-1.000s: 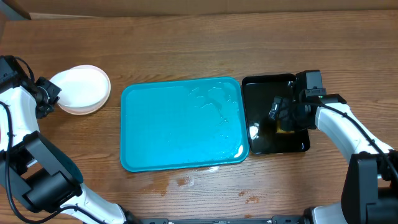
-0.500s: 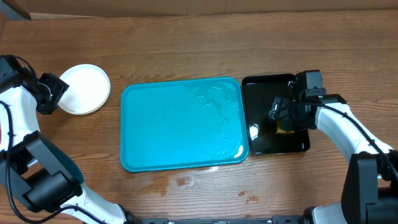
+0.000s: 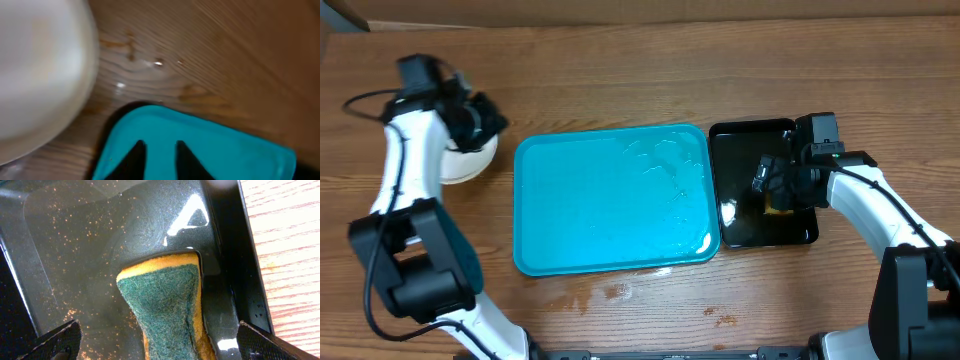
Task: Clean dirty plates on tray and stack at the side
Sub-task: 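Release the plate and move the left gripper back over the teal tray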
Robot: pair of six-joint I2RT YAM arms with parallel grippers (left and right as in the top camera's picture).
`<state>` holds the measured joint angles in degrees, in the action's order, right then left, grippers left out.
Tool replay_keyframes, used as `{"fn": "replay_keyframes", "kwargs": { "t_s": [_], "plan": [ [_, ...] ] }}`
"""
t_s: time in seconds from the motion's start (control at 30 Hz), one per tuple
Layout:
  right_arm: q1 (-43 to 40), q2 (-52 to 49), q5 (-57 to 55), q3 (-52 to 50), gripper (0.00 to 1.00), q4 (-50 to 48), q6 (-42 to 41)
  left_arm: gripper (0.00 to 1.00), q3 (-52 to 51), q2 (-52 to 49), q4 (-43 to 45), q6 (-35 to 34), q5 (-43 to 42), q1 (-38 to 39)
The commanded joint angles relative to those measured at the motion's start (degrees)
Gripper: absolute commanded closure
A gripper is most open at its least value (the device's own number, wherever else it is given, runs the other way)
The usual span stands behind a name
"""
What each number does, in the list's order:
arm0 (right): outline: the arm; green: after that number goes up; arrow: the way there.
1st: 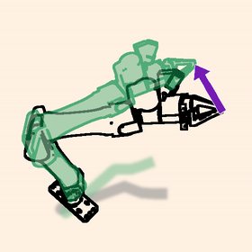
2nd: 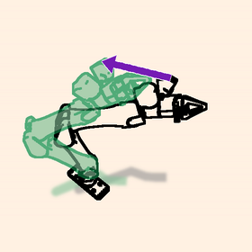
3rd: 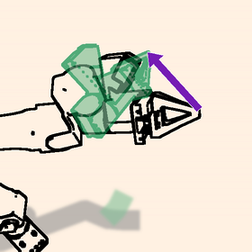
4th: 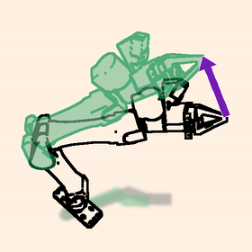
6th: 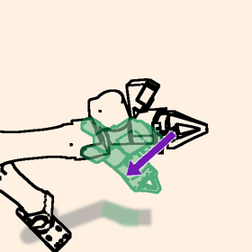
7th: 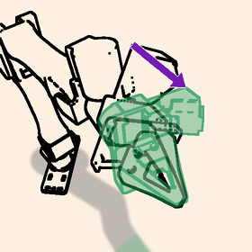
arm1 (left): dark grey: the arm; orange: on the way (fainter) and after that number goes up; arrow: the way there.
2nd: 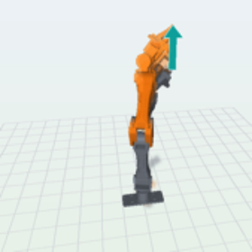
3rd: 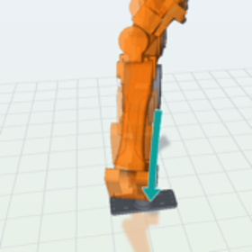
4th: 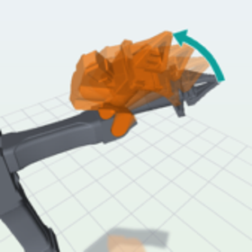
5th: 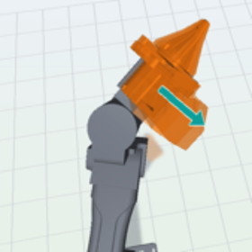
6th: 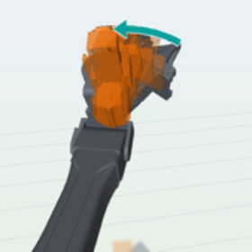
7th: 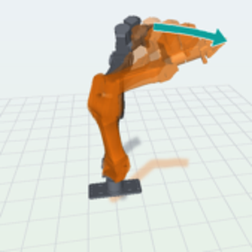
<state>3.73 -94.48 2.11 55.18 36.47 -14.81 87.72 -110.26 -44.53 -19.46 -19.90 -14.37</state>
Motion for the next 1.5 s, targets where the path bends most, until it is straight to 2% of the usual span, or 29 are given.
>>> {"fn": "replay_keyframes", "kwargs": {
  "t_s": [0.0, 0.07, 0.23, 0.37, 0.5, 0.83, 1.03, 1.07, 1.1, 1.13, 1.17, 1.27, 1.33, 1.47],
  "plan": [
    [-0.3, -0.2, -0.4, 1.2, 0.0, -0.2, 0.0, 0.89, -0.4, 0.8, -0.3, 1.7, -0.9, 4.5],
    [-0.3, -0.2, -0.4, 1.2, 0.0, -0.2, 0.0, 0.96, -0.4, 0.8, -0.7, 1.7, -0.9, 7.2],
    [-0.3, -0.2, -0.4, 1.2, 0.0, -0.2, 0.0, 0.96, -0.4, 1.3, -2.5, 3.0, 0.0, 11.2],
    [-0.3, -0.2, -0.2, 1.2, 0.0, -0.3, -0.1, 0.96, -0.4, 3.0, -3.6, 2.7, -0.1, 11.3],
    [-0.2, -0.2, 2.5, 1.1, 0.0, -5.1, -0.2, 0.96, -0.4, 4.2, -6.0, 2.8, 0.0, 11.4],
    [-0.2, 0.1, 5.8, 1.6, 0.0, -6.6, 0.9, 0.95, -0.5, 4.2, -8.9, 4.1, 0.0, 12.1],
    [-0.6, 3.2, 4.6, 11.1, 0.09, 1.3, 6.9, 0.93, -0.5, 4.2, -9.5, 4.9, 1.8, 15.0],
    [-0.6, 3.3, 3.4, 12.3, 0.14, 2.7, 7.9, 0.93, -0.5, 4.2, -9.6, 4.9, 2.4, 15.8],
    [-0.6, 3.3, 1.8, 13.2, 0.24, 3.8, 8.5, 0.94, -0.5, 4.2, -9.6, 4.9, 2.7, 16.5],
    [-0.8, 3.3, 0.2, 13.5, 0.44, 4.2, 8.9, 0.93, -0.5, 4.2, -9.6, 4.9, 3.0, 17.3],
    [-1.1, 3.1, -0.9, 13.4, 0.59, 4.3, 8.9, 0.94, -0.5, 4.2, -9.6, 4.9, 3.3, 17.9],
    [-2.9, 1.7, -0.9, 13.4, 0.83, 4.4, 8.9, 0.94, -0.6, 4.2, -9.6, 4.9, 5.4, 20.1],
    [-4.5, -0.1, -1.0, 13.4, 0.94, 3.6, 8.9, 0.94, -0.6, 4.2, -9.4, 4.9, 7.2, 21.4],
    [-8.1, -4.5, -0.5, 13.4, 0.96, 0.0, 8.9, 0.94, -0.6, 4.2, -9.2, 4.9, 8.5, 23.1]
  ]
}}
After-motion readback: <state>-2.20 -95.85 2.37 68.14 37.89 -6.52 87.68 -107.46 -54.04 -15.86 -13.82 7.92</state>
